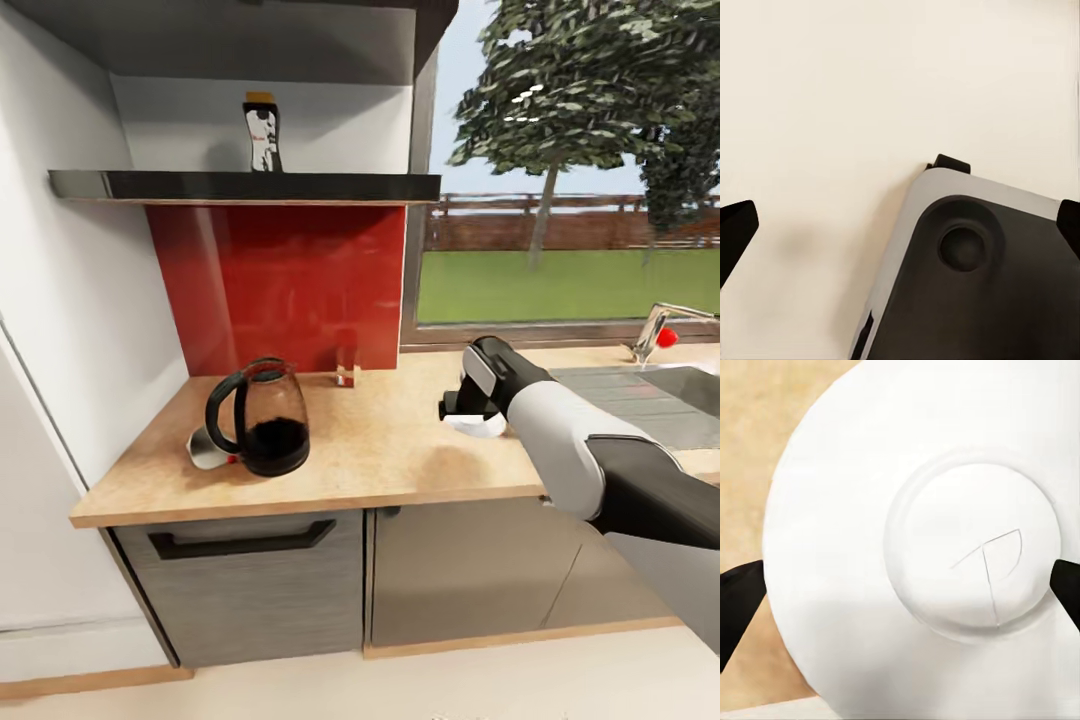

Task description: Set up a coffee station on the kitchen countertop: keep the coffee maker on the countertop, move the bottle of coffee from the kitchen shelf to the counter next to the coffee maker, place a paper coffee filter on top of the coffee maker, put the saucer next to the coffee maker with the coffee cup on the saucer, and place the electric kettle next to the coffee maker.

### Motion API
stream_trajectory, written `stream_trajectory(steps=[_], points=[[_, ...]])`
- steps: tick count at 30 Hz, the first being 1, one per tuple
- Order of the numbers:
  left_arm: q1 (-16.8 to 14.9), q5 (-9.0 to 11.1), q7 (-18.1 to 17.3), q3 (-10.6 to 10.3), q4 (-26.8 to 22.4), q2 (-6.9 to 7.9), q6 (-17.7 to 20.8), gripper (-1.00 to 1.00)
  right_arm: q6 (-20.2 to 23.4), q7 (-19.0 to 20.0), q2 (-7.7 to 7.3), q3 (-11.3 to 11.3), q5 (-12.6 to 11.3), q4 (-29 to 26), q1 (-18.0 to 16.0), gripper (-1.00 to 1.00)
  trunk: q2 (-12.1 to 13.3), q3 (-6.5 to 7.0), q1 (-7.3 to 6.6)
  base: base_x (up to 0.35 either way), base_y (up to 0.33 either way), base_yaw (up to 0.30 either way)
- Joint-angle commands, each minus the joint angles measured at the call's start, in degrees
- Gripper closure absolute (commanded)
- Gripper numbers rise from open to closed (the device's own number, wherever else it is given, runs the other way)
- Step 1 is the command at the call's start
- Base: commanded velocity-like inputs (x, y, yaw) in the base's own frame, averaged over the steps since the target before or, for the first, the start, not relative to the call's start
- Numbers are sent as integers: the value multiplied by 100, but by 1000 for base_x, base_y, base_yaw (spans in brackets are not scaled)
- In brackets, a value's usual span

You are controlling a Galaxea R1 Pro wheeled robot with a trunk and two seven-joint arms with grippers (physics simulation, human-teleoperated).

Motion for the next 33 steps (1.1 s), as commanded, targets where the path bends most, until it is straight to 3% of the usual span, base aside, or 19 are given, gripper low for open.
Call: stream_trajectory(steps=[1, 9, 15, 20, 25, 33], points=[[2, 26, 19, -18, -12, 3, -8, -100, 10, -63, -49, -42, -54, -5, -3, 100, -4, -3, 0, 0, 0, -289], [2, 92, 19, -18, -15, 4, -17, -100, 10, -70, -275, -46, -53, -4, -3, 100, -4, 24, 0, 0, 0, -295], [2, 95, 19, -15, -15, 4, -17, -100, 10, -79, -616, -40, -52, 4, -3, 100, -4, 48, 0, 0, 0, -296], [2, 95, 19, -12, -19, 4, -17, -100, 10, -83, -805, -41, -48, 200, -3, 100, -4, 69, 0, 0, 0, -295], [2, 95, 19, -10, -30, 4, -17, -100, 10, -95, -1120, -38, -42, 342, -3, 100, -4, 91, 0, 0, 0, -282], [2, 99, 19, -10, -32, 4, -118, -100, -58, -93, -1681, -37, -33, 1094, -3, 100, -4, 127, 0, 0, 0, -254]])
